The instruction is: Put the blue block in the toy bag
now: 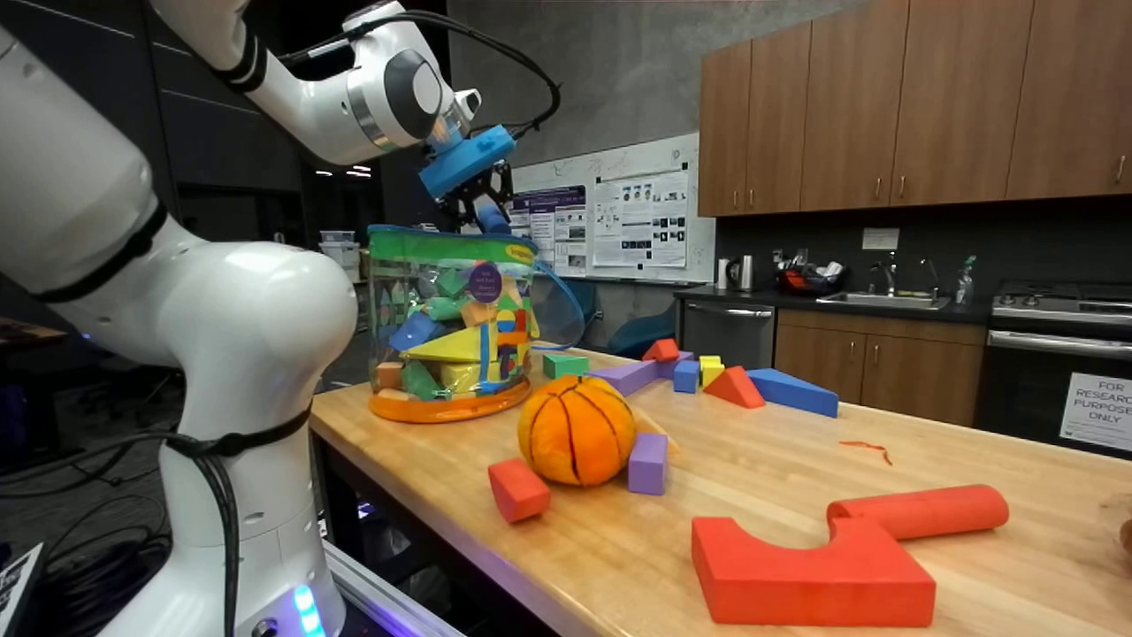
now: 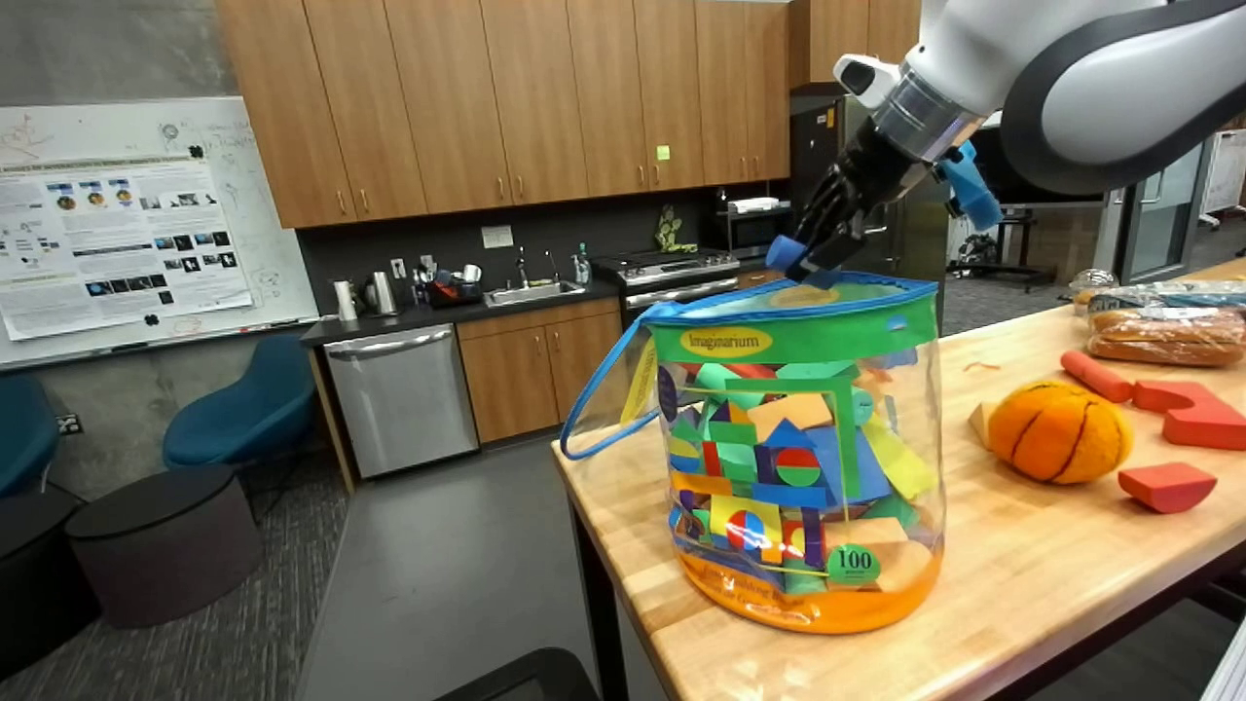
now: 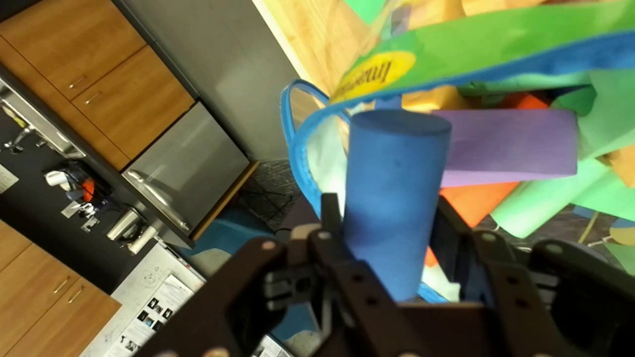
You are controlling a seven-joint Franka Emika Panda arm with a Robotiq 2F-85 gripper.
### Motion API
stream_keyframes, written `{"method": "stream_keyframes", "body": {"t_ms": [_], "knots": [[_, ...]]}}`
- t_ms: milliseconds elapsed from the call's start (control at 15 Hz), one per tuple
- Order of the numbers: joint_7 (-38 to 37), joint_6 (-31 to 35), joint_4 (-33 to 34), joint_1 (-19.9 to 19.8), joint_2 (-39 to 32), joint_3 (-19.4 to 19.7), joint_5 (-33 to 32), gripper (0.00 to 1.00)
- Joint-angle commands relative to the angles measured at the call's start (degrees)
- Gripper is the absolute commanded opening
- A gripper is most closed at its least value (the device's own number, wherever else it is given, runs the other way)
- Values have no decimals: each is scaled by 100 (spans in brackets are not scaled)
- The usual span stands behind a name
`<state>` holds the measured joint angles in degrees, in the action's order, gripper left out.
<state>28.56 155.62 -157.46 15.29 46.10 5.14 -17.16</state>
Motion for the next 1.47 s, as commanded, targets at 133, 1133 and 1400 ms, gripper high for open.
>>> {"method": "stream_keyframes", "body": {"t_ms": [133,1133,1400], "knots": [[32,-81,1,-281,28,-132,-30,66],[-284,863,167,-887,-158,892,468,100],[-356,866,358,-1264,-412,1482,755,100]]}}
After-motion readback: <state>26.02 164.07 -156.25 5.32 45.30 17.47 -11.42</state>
